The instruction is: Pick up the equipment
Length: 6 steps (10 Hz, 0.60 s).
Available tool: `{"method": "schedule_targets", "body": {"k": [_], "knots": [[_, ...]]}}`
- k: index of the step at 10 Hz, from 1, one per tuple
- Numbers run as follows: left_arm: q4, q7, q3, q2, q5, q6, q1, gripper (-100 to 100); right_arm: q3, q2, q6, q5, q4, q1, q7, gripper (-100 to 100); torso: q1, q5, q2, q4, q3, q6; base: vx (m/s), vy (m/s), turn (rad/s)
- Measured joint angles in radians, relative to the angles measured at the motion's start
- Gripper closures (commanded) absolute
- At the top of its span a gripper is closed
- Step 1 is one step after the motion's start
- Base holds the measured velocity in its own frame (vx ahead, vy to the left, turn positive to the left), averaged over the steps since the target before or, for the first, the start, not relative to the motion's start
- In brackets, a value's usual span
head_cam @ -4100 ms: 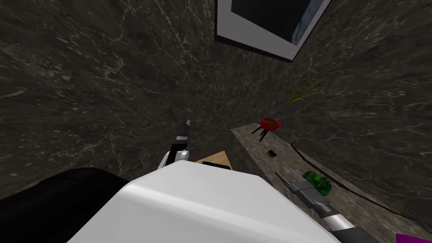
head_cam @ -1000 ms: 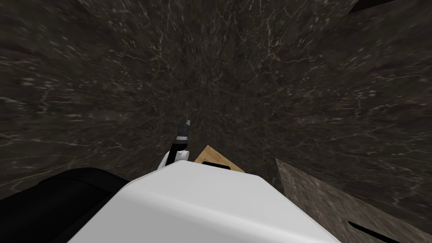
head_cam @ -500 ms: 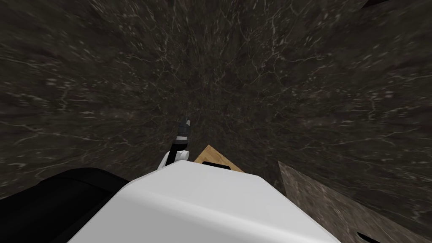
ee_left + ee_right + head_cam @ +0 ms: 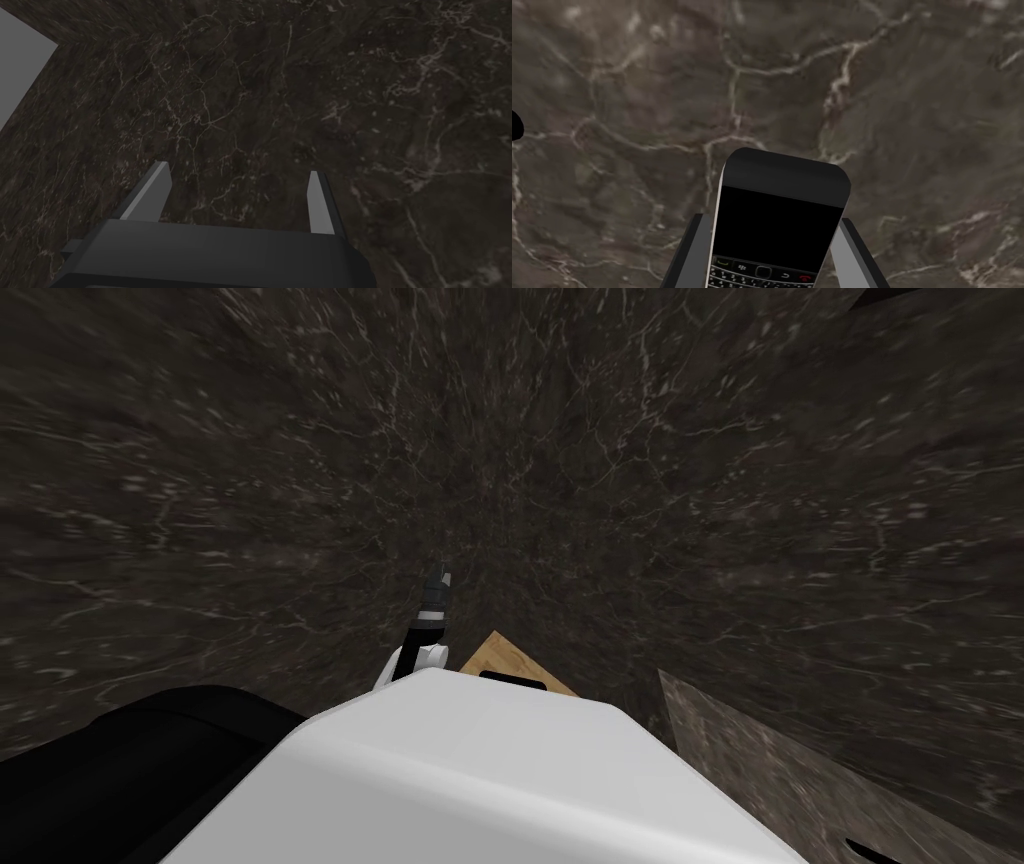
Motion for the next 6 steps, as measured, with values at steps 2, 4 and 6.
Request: {"method": "schedule_targets", "body": {"k": [2, 4, 6], "knots": [[0.000, 0.000, 0.000, 0.000, 0.000, 0.000, 0.000, 0, 0.000, 0.000, 0.000, 0.000, 0.000, 0.000, 0.001, 0, 0.000, 0.000, 0.000, 0.000, 0.000, 0.000, 0.000, 0.000, 0.000], [0.000, 0.000, 0.000, 0.000, 0.000, 0.000, 0.000, 0, -0.017, -0.011, -0.007, -0.009, -0.007, 0.022, 0.005, 100, 0.001, 0.001, 0.000, 0.000, 0.000, 0.001, 0.015, 0.019, -0.082], [0.000, 0.000, 0.000, 0.000, 0.000, 0.000, 0.000, 0, -0.041, -0.027, -0.023, -0.022, -0.010, 0.051, 0.011, 0, 0.002, 0.000, -0.001, 0.000, -0.001, 0.001, 0.005, 0.006, -0.010]]}}
